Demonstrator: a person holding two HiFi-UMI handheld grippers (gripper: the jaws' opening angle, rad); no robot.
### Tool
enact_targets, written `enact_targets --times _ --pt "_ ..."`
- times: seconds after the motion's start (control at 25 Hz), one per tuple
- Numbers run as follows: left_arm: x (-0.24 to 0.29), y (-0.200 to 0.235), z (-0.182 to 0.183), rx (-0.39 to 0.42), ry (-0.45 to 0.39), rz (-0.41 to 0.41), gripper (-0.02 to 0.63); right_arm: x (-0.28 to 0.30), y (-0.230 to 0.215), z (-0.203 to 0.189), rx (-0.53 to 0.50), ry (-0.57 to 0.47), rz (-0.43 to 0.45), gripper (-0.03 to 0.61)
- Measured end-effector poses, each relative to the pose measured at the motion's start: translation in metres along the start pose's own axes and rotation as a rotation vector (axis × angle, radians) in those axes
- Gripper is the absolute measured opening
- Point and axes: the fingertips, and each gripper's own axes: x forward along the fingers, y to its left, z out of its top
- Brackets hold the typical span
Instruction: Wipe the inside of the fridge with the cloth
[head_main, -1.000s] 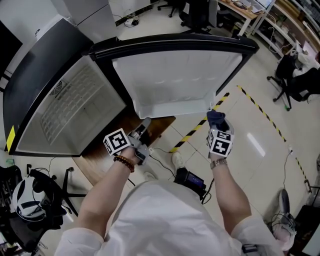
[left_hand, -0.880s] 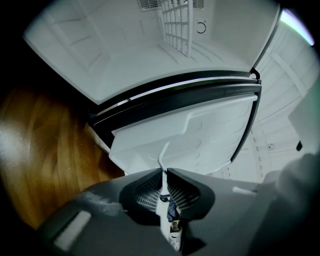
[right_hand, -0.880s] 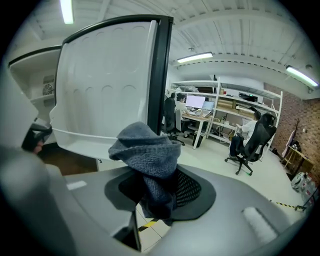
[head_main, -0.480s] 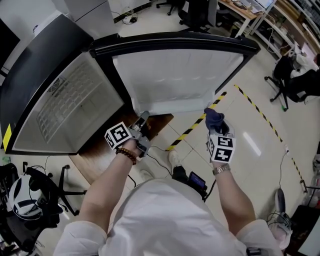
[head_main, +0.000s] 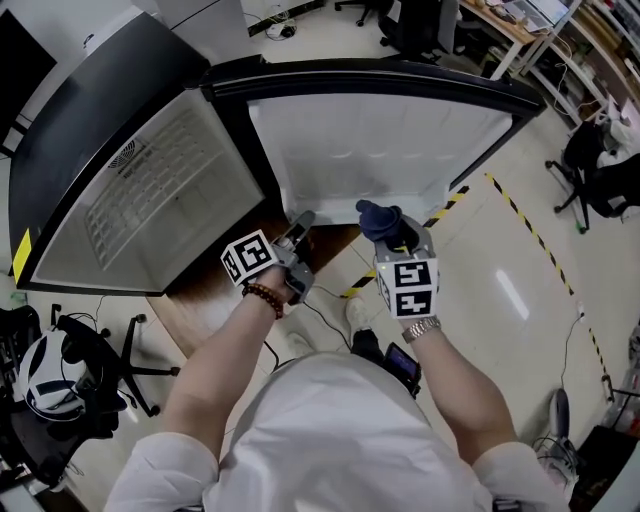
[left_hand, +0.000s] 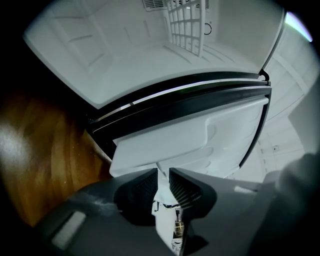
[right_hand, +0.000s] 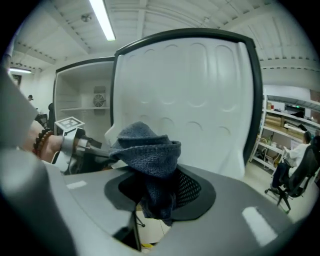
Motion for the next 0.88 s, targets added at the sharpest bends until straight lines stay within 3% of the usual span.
enact_targets --times 0.4,0.68,0.88 --pt "-0.020 -0.002 -0.013 0.072 0.087 0.021 0.101 0.048 0.076 0.027 -0.016 -0.001 0.155 0.138" --pt "-0.059 -0.003 0.008 0.153 0.048 0.055 0.101 0.071 0.115 0.035 0.032 0.007 0.193 0.138" --pt "-0.076 -0.001 0.018 0.124 0.013 0.056 0.100 0.088 0.125 0.026 0.050 0.057 0.169 0.138"
